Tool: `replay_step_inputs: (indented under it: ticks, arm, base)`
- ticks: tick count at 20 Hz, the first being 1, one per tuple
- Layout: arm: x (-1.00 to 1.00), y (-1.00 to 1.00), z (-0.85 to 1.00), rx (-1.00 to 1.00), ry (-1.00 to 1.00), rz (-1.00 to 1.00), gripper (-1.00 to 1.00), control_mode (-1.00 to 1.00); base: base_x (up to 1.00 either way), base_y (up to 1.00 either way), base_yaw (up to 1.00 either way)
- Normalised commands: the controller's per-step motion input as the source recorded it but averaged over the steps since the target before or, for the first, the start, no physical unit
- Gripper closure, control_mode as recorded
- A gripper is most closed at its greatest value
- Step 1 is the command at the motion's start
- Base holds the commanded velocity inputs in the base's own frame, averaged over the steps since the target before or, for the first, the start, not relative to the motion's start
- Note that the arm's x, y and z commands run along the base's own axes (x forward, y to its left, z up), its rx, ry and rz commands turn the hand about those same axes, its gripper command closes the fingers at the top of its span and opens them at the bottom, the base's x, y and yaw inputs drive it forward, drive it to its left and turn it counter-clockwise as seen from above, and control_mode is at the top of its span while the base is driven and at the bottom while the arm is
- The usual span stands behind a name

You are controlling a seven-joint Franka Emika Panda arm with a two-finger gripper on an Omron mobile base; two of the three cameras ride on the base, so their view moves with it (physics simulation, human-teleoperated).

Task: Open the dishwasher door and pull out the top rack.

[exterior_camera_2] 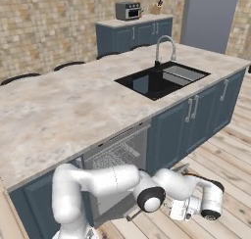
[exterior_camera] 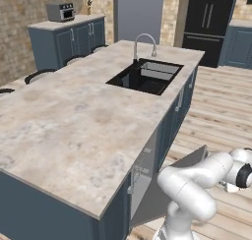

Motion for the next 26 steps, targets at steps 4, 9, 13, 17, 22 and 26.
replay_step_inputs:
  ticks: [4, 9, 13, 17, 22, 26]
  arm:
    - [-0.33, 0.98, 1.00, -0.32, 0.25, 0.16, -1.00, -1.00]
    - [-0.09, 0.94, 1.00, -0.32, 0.12, 0.05, -1.00, -1.00]
    - [-0.60, 0.51, 1.00, -0.19, 0.01, 0.00, -1.00, -1.00]
    - [0.07, 0.82, 0.89, -0.20, 0.16, 0.00, -1.00, -1.00]
    - [0.95, 0.61, -0.01, -0.16, 0.34, 0.00, -1.00, -1.00]
    - [0.97, 0.21, -0.20, -0.02, 0.43, -0.05, -1.00, -1.00]
  base:
    - [0.00, 0.00, 0.00]
    - [0.00, 0.00, 0.00]
    - [0.00, 0.00, 0.00]
    - [0.00, 0.00, 0.00]
    - [0.00, 0.00, 0.00]
    - [0.00, 0.00, 0.00]
